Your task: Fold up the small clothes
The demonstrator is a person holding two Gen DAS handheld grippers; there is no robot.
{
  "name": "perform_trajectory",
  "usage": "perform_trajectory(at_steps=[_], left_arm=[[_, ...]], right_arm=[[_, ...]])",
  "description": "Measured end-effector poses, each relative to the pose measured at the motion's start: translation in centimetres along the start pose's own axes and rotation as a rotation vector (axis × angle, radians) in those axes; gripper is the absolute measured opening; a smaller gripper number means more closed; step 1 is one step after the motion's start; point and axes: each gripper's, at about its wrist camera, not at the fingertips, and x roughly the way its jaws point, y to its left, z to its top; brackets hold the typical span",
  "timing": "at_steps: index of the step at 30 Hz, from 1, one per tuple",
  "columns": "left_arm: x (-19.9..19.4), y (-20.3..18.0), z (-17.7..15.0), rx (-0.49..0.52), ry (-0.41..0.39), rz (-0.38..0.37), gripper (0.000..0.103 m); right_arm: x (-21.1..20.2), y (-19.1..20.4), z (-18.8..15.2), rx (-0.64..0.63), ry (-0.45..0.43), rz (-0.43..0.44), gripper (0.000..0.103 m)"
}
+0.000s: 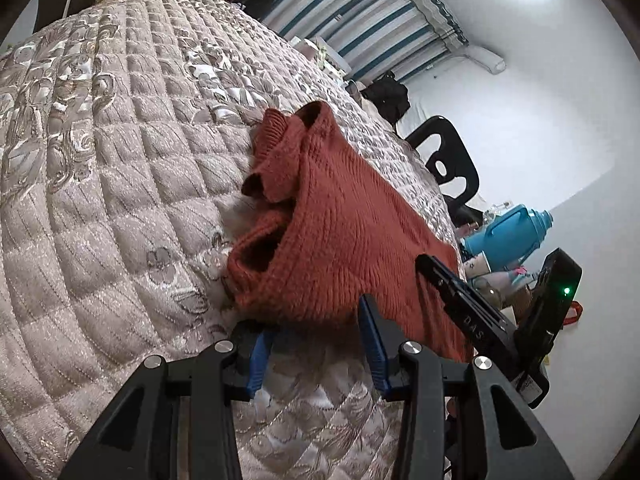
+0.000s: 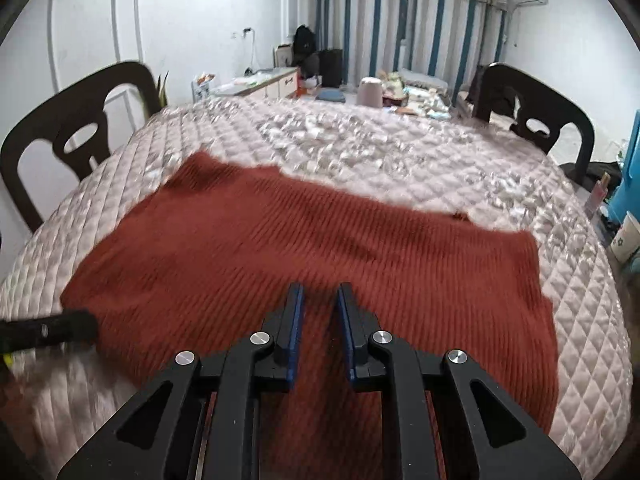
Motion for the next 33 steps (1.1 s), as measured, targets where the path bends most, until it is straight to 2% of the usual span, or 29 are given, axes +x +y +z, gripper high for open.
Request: perform_trajectory(at_steps=[4, 9, 12, 14, 16, 19, 23, 29, 33], left_arm=[[0.6, -0.4, 0.5, 0.004, -0.025, 0.012, 0.051], [1.2, -0.2, 1.4, -0.019, -0.050, 0.018, 0.051], [1.5, -0.5, 1.7, -0.004, -0.068, 0.033, 0.050], [1.6, -0.6, 1.7, 0.007, -0.078, 0.045, 0.048], [1.8, -0.7, 1.9, 0.013, -0.084, 0.077, 0.035], [2.1, -0.5, 2.3, 0.002, -0.078, 0.072, 0.025], [1.7, -1.4, 2.5, 0.025, -0.082, 0.080, 0.019], [0.2, -6.4, 3.4, 0.151, -0.134, 0.038, 0.018], [0.6, -11.7, 3.8, 0.282, -0.132, -0.009, 0.018]], right_arm=[[1.8, 0.5, -0.1, -0.023, 0.034, -0.019, 0.017], [-0.9, 1.4, -1.2, -0.046, 0.025, 0.001, 0.017], [-2.6, 2.5, -3.2, -0.093, 0.026, -0.016, 0.017], [-3.4, 2.9, -4.2, -0.099, 0.037, 0.001, 0.017], [-4.5, 2.8, -5.1, -0.085, 0.033, 0.005, 0.017], [-5.8, 1.8, -5.6, -0.024, 0.001, 0.039, 0.017], [-6.9, -0.2, -6.3, 0.068, -0.022, 0.045, 0.017], [-9.1, -3.0, -7.5, 0.178, -0.066, 0.057, 0.017], [-11.0, -5.5, -8.6, 0.272, -0.105, 0.034, 0.018]])
